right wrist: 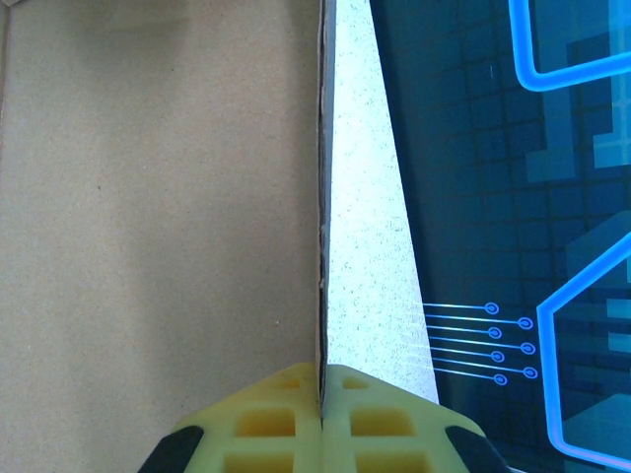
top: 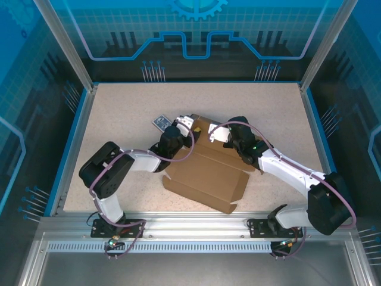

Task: Fold the paper box

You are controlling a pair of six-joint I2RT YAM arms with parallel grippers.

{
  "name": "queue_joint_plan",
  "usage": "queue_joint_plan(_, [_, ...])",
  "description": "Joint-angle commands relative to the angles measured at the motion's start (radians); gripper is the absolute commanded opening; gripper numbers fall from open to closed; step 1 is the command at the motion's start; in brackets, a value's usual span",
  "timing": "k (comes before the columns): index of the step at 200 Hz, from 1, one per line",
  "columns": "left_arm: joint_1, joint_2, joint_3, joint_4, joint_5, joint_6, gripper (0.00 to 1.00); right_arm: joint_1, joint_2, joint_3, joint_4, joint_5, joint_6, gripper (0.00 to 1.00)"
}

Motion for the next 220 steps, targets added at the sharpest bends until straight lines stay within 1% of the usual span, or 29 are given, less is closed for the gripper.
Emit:
queue_joint_plan(1, [0.030, -0.066, -0.014, -0.025, 0.092, -0.053, 0.71, -0.005, -0.026, 0.004, -0.036, -0.012, 0.018, 0.00])
queue_joint_plan(13, [0.059, -0.070, -0.006, -0.054, 0.146, -0.085, 0.69, -0.005, -0.026, 0.004, -0.034, -0.016, 0.019, 0.00])
queue_joint_plan(34, [0.110, -0.063, 0.000, -0.054, 0.240, -0.140, 0.63, -0.006, -0.022, 0.005, -0.036, -0.016, 0.018, 0.00])
queue_joint_plan(61, [0.139, -0.035, 0.027, -0.060, 0.304, -0.157, 0.52, -0.005, -0.020, 0.006, -0.035, -0.018, 0.019, 0.00])
queue_joint_plan(79, [0.141, -0.016, 0.051, -0.077, 0.331, -0.147, 0.47, -0.007, -0.018, 0.009, -0.038, -0.016, 0.018, 0.00])
queue_joint_plan(137, [0.141, 0.025, 0.076, -0.081, 0.343, -0.132, 0.31, -0.008, -0.017, 0.016, -0.038, -0.014, 0.024, 0.00])
queue_joint_plan(180, [0.140, 0.043, 0.079, -0.065, 0.343, -0.124, 0.12, -0.007, -0.009, 0.022, -0.032, -0.009, 0.039, 0.00])
queue_joint_plan(220, [0.132, 0.037, 0.073, -0.038, 0.320, -0.118, 0.01, -0.007, -0.013, 0.037, -0.038, -0.009, 0.074, 0.00])
